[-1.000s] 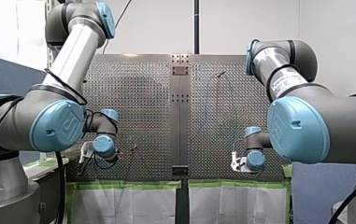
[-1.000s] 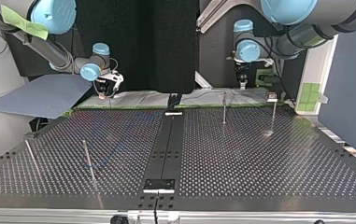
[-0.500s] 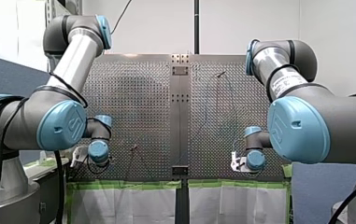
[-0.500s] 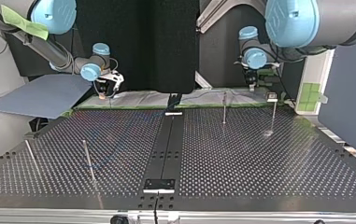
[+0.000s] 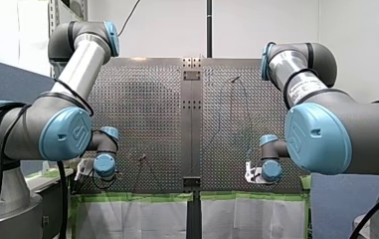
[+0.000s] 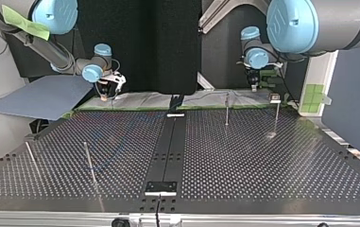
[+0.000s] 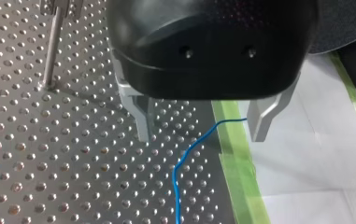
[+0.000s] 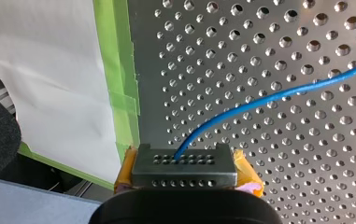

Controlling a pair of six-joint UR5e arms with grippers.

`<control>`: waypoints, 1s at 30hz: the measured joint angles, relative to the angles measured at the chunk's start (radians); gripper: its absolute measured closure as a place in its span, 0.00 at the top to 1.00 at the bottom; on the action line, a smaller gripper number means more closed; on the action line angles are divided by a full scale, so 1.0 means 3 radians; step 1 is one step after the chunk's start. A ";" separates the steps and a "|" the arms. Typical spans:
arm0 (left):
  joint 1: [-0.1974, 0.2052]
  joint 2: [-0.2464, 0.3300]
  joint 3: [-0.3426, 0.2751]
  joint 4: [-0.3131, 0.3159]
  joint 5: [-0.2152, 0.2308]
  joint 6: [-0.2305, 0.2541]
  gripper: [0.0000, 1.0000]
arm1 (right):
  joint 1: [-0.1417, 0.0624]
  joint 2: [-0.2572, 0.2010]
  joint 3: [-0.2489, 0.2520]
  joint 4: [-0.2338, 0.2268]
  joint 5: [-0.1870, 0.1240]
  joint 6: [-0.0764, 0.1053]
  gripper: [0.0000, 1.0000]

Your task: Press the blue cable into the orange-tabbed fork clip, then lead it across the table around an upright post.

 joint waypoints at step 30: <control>0.0029 -0.0220 0.0480 -0.0230 -0.0105 -0.0039 1.00 | 0.0014 0.0000 -0.0015 0.0005 0.0010 -0.0034 0.00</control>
